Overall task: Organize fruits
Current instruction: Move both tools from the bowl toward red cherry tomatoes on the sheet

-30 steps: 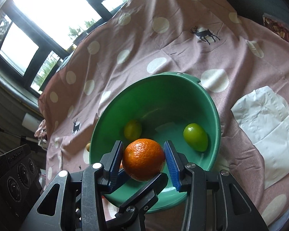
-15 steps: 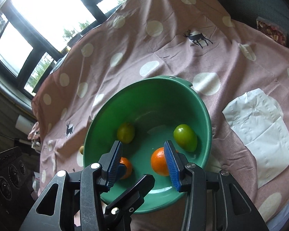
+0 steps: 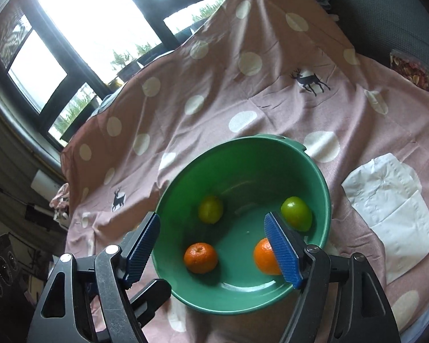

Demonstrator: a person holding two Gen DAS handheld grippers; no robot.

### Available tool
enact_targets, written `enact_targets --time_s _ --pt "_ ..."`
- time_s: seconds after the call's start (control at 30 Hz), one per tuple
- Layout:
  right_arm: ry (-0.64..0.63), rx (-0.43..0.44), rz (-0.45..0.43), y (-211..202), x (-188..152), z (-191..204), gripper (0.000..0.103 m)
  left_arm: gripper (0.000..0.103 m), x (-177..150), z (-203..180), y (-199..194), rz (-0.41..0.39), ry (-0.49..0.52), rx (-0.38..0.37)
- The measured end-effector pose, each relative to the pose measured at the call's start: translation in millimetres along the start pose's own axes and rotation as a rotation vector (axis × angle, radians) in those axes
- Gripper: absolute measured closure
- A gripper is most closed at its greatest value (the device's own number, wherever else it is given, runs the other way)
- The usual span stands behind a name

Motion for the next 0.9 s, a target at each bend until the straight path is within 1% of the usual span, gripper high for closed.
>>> enact_targets --time_s 0.13,0.4,0.47,0.53,0.63,0.73,0.8,0.83,0.87,0.9 --pt "-0.027 0.044 -0.006 -4 -3 16 0.027 0.04 -9 28 -28 -0.036 -0.057 0.085" --pt "-0.126 0.105 0.03 0 -16 61 0.027 0.04 -39 96 -83 -0.08 -0.224 0.258" --pt "-0.157 0.115 0.044 2 -21 73 0.027 0.04 -50 116 -95 -0.088 -0.287 0.293" --pt "-0.191 0.118 0.056 5 -27 85 0.027 0.04 -60 137 -102 -0.093 -0.351 0.31" --pt "-0.233 0.122 0.088 12 -36 99 0.027 0.041 -74 160 -106 -0.086 -0.404 0.338" --pt "-0.253 0.131 0.134 22 -46 109 0.027 0.043 -84 177 -99 -0.056 -0.455 0.311" --pt "-0.268 0.13 0.163 29 -53 114 0.027 0.049 -86 183 -92 -0.031 -0.459 0.314" --pt "-0.279 0.123 0.18 33 -58 117 0.027 0.05 -86 185 -88 -0.026 -0.451 0.309" --pt "-0.288 0.119 0.194 36 -62 119 0.027 0.051 -86 186 -84 -0.017 -0.445 0.296" --pt "-0.299 0.119 0.21 40 -67 121 0.029 0.054 -86 187 -80 -0.003 -0.446 0.282"
Point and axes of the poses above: each gripper's, at about its wrist camera, not at the fingertips, and y roughly the way its jaws point, z to its left, x to its top, the point moved 2 cm from there along y, roughly the way its jaws point, and after that the axes turned 10 degrees about -x, right-handed, at the moved point
